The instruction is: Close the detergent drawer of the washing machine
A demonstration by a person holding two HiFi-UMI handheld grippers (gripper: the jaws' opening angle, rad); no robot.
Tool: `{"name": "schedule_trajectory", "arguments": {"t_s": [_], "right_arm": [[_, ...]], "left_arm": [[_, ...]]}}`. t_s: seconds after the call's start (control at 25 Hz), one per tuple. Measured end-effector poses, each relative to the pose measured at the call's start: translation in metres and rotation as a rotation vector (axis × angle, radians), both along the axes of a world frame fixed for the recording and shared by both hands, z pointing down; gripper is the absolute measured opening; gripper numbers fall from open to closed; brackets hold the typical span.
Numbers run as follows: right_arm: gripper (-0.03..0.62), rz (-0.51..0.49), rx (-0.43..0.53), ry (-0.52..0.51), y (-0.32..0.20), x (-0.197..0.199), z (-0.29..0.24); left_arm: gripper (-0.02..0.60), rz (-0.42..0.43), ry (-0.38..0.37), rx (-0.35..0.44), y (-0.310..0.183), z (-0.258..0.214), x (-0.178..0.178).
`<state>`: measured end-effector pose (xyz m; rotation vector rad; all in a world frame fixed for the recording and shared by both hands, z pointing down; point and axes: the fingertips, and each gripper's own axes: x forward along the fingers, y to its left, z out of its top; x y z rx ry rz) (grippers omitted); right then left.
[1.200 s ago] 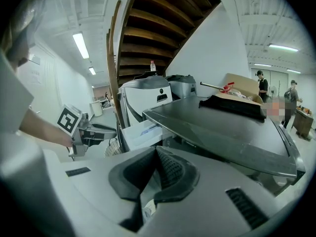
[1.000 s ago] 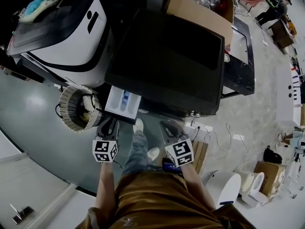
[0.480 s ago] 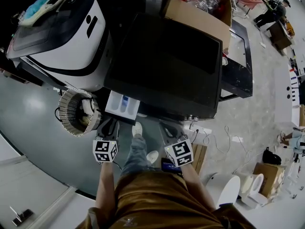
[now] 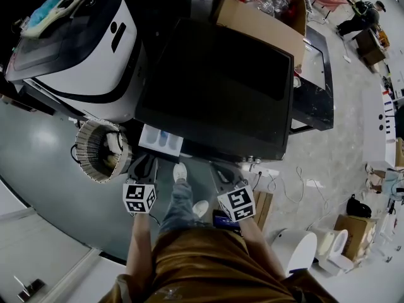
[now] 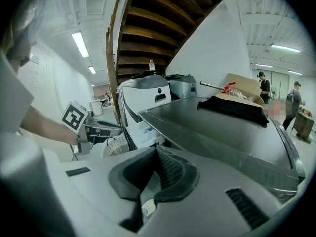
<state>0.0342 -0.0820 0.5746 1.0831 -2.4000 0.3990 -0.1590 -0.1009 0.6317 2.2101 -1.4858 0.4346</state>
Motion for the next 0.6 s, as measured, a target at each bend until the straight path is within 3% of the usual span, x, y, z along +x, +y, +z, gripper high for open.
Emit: {"name": "schedule_trajectory", "arguments": {"t_s": [0.6], "right_arm": [[0.012,-0.013,-0.005,-0.005,-0.02,-0.006,0.002]], "left_arm": [[0.095,0.006,0.013,-0.002,-0.025,-0.001,0.005]]}}
